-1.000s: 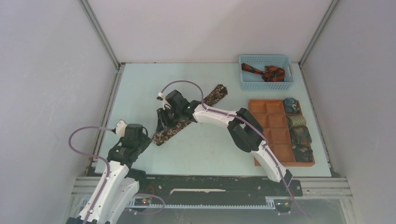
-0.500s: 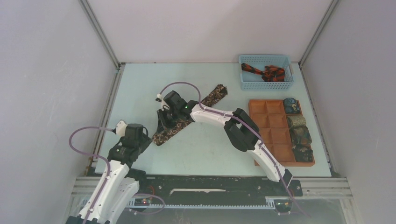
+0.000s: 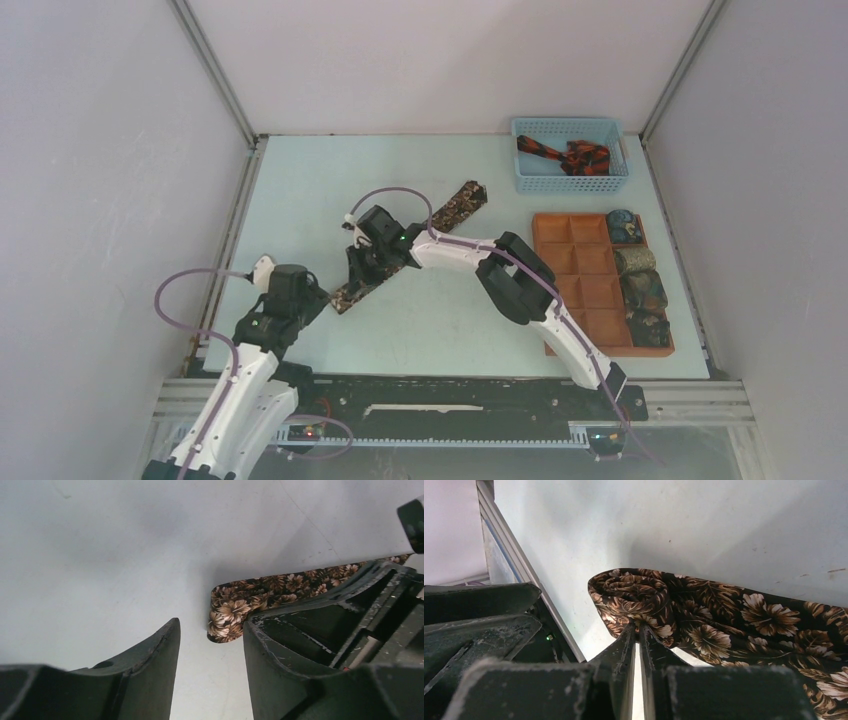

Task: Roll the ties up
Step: Roll the tie at the center of the board.

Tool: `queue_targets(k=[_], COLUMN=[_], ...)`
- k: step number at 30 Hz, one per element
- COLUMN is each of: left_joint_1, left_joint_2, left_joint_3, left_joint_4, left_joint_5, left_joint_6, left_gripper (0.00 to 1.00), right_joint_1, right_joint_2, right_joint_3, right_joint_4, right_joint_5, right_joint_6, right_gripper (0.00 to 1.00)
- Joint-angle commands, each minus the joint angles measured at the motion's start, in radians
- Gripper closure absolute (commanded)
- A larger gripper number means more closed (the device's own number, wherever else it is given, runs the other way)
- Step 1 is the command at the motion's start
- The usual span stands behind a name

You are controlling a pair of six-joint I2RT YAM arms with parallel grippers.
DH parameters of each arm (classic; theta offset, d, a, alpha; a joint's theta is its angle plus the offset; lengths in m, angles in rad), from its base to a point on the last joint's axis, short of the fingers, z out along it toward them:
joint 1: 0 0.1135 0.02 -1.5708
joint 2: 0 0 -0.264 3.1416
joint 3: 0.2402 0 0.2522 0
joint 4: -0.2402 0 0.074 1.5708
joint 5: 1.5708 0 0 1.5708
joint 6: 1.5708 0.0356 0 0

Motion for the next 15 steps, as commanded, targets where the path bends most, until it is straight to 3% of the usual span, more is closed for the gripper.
queue_targets(k=[1,15], left_joint_1=[0.006,0.006], left_joint_2=[0.010,0.124], left_joint_3=[-0.023,-0.065], left_joint_4=[0.078,0.202], left_joint_5=[0.044,0.132], left_joint_6=[0.047,0.084], left_gripper=[0.44,0.41], right_joint_1=[-0.007,-0.026], right_joint_2=[-0.047,-0.040], right_joint_3=[-0.024,-0.038], right_joint_4=[0.039,0.072], right_joint_5=[0.017,0.002], right_joint_6=[-0.004,0.024], right_gripper=[0.90,0.92])
